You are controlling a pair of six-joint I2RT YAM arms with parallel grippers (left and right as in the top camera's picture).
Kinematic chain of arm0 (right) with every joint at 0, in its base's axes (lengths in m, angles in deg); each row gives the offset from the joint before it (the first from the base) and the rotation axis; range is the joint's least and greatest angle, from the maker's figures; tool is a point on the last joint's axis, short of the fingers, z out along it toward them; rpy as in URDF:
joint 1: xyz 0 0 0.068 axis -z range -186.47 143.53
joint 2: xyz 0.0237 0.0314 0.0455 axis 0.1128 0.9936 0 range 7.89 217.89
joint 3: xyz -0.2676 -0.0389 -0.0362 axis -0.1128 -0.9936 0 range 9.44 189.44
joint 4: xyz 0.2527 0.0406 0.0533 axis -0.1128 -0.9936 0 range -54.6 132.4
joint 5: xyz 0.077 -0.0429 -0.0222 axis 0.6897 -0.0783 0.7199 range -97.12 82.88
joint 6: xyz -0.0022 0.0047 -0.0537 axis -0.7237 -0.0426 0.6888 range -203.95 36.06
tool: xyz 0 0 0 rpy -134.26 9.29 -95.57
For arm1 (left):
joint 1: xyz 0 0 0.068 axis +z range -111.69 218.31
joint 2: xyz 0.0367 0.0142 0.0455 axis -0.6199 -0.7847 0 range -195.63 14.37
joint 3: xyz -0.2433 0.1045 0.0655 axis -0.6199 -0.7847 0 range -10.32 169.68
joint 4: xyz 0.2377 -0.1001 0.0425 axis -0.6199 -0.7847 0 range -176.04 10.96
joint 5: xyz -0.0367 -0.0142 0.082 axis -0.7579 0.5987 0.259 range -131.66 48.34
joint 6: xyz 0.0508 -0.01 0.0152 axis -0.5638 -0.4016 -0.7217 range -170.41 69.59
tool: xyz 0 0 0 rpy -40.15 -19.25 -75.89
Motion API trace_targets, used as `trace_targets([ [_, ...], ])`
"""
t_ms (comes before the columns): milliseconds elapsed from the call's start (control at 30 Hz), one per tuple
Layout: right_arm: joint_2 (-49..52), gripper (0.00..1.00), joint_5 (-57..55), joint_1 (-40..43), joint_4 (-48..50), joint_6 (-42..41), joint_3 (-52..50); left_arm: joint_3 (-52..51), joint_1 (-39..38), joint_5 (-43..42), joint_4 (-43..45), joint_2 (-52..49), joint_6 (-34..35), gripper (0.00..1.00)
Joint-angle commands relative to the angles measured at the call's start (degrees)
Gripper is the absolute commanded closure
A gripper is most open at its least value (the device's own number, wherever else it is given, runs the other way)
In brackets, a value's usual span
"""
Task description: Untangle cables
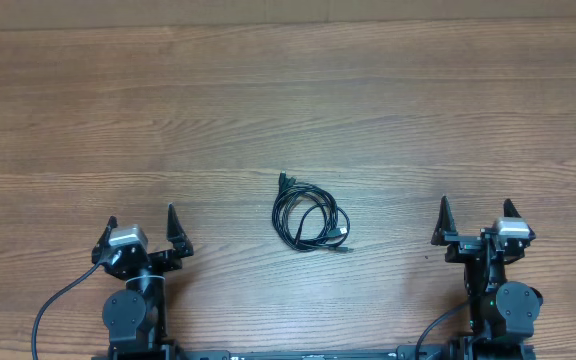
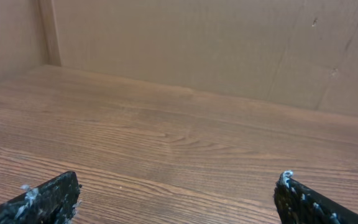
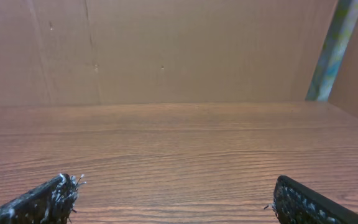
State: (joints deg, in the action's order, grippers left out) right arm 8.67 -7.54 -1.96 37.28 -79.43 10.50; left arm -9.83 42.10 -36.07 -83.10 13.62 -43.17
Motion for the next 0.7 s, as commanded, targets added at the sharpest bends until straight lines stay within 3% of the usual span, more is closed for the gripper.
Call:
trace_targets([
  [0, -0.6, 0.00, -0.3, 0.3, 0.3, 0.1, -0.6, -0.2, 0.3, -0.5, 0.0, 0.4, -0.9, 0.00],
  [667, -0.6, 0.00, -0.3, 0.3, 0.3, 0.1, -0.6, -0.2, 0.7, -0.5, 0.0, 0.0, -0.9, 0.00],
])
